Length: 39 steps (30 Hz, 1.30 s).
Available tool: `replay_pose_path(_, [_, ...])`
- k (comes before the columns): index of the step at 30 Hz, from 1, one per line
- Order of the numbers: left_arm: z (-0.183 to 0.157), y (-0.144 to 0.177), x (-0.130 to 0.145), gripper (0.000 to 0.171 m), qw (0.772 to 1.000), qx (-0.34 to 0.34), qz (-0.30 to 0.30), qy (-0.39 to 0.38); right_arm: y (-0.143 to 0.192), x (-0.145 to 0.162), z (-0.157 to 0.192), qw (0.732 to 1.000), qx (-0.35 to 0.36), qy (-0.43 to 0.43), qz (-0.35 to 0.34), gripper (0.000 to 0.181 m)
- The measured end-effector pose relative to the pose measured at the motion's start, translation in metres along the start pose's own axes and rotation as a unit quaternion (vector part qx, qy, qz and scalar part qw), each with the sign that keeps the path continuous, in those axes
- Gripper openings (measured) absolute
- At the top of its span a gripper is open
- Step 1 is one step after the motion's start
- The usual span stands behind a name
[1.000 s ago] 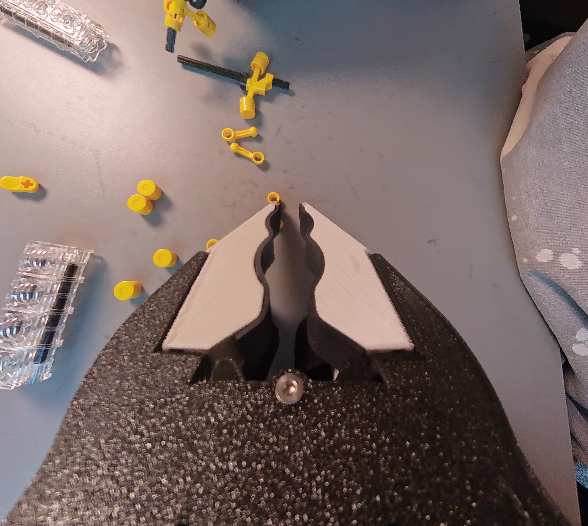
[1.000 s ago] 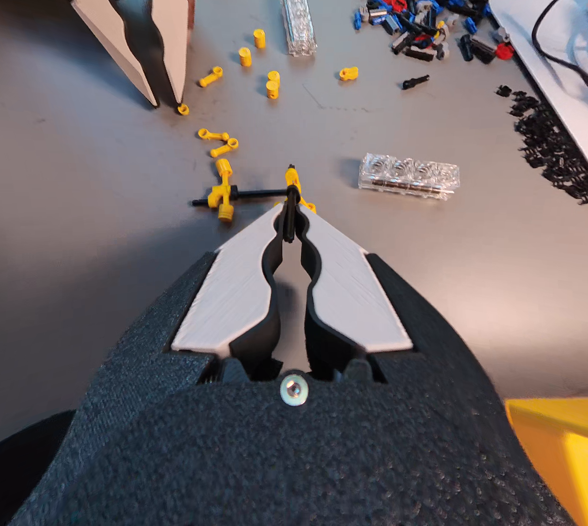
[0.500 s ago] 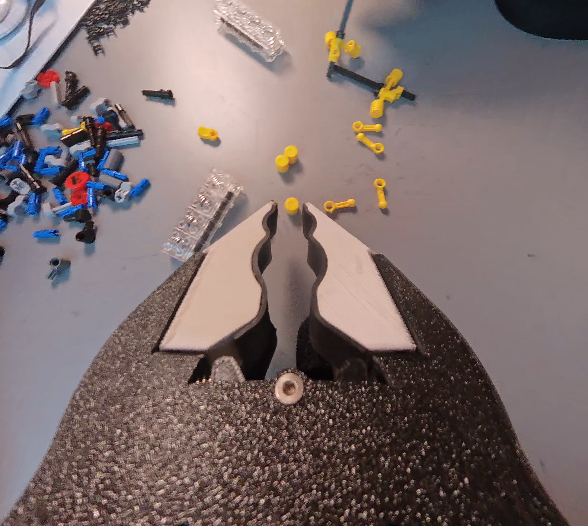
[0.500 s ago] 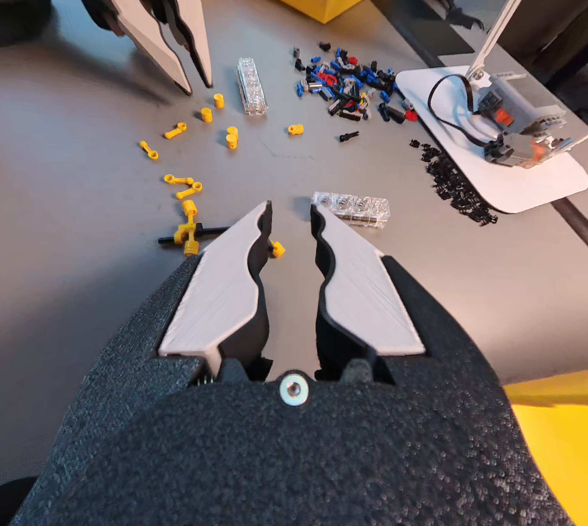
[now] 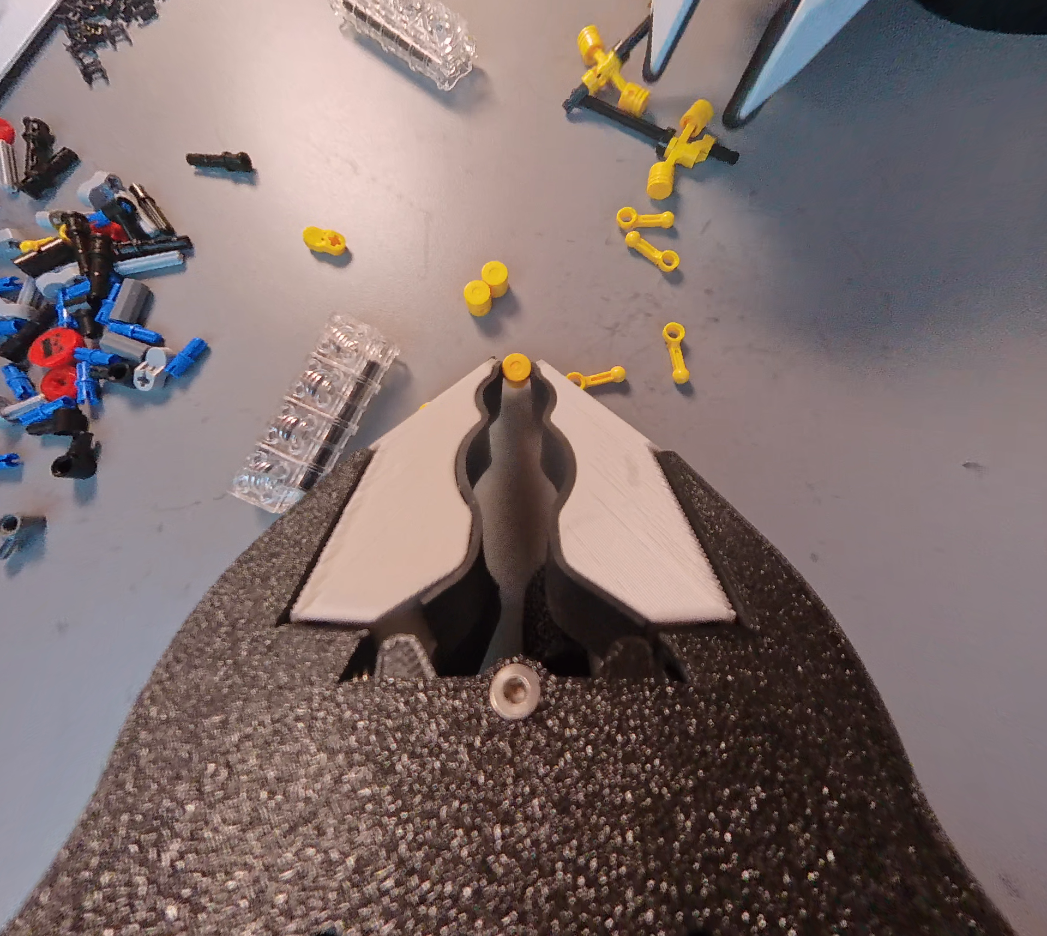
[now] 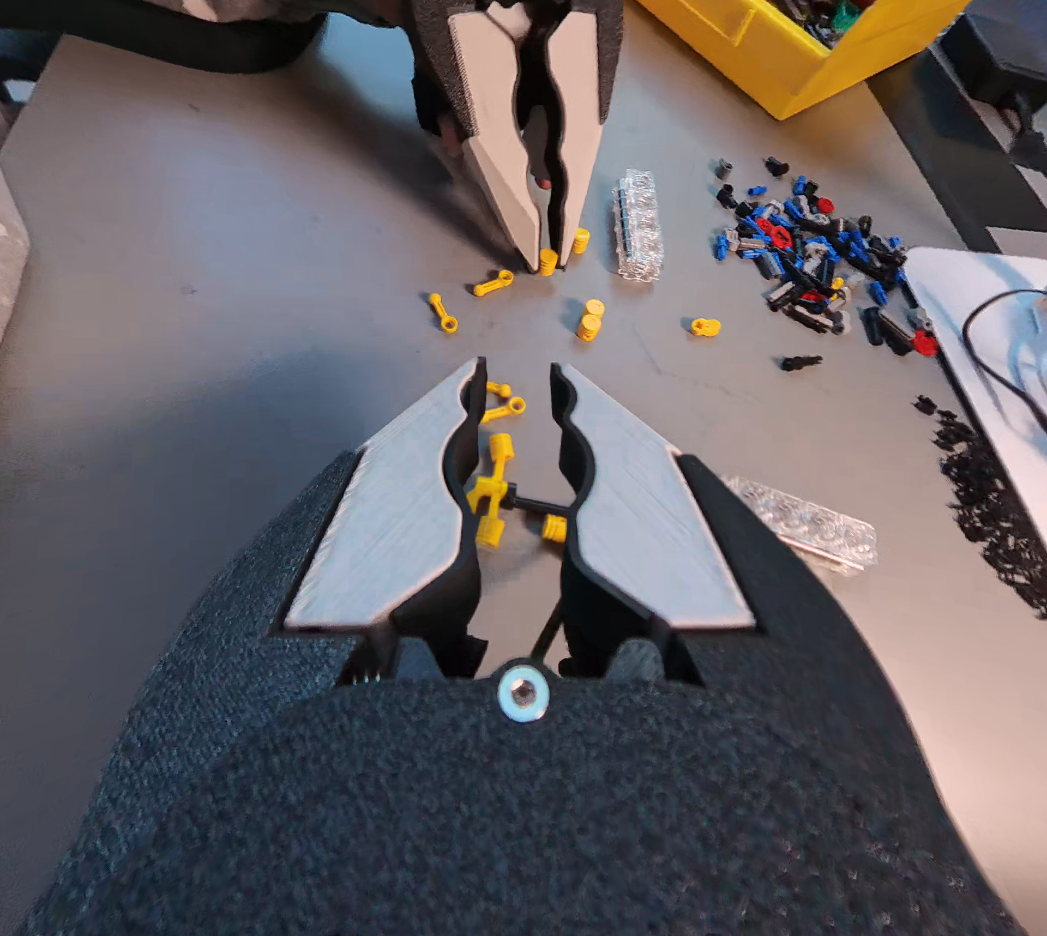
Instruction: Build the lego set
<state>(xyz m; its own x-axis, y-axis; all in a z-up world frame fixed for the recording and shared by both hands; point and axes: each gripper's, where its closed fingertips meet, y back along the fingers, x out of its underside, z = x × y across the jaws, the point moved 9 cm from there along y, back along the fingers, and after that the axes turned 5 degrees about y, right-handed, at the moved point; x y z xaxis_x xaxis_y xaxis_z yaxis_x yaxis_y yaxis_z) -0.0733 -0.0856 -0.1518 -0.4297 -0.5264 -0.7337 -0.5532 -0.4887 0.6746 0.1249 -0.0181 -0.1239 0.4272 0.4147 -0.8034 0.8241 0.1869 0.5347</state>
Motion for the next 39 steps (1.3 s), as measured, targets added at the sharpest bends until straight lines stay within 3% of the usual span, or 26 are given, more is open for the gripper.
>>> replay_pose_path(7, [0.001,0.008,-0.005,0.010,1.000,0.013,-0.026,0.001,-0.040,-0.030,0.020,0.994,-0.067,0.041,0.075,0.016])
replay_pose_path(13, [-0.007,0.010,0.000,0.010,0.998,0.052,-0.016,-0.012,-0.070,-0.028,0.017,0.979,-0.131,0.048,0.149,0.016])
replay_pose_path(15, [-0.014,0.009,0.003,0.010,0.997,0.075,-0.007,-0.024,-0.074,-0.026,0.018,0.974,-0.155,0.043,0.158,0.008])
replay_pose_path(20, [-0.029,0.000,0.005,0.010,0.993,0.102,0.007,-0.052,-0.065,-0.022,0.014,0.975,-0.156,0.030,0.158,0.002])
replay_pose_path(26, [-0.041,-0.007,0.005,0.010,0.991,0.109,0.021,-0.075,-0.031,-0.023,0.013,0.989,-0.123,-0.033,0.074,0.003])
replay_pose_path(39, [-0.041,-0.003,0.003,0.015,0.991,0.098,0.024,-0.087,-0.043,-0.009,0.038,0.981,-0.128,-0.012,0.145,0.005])
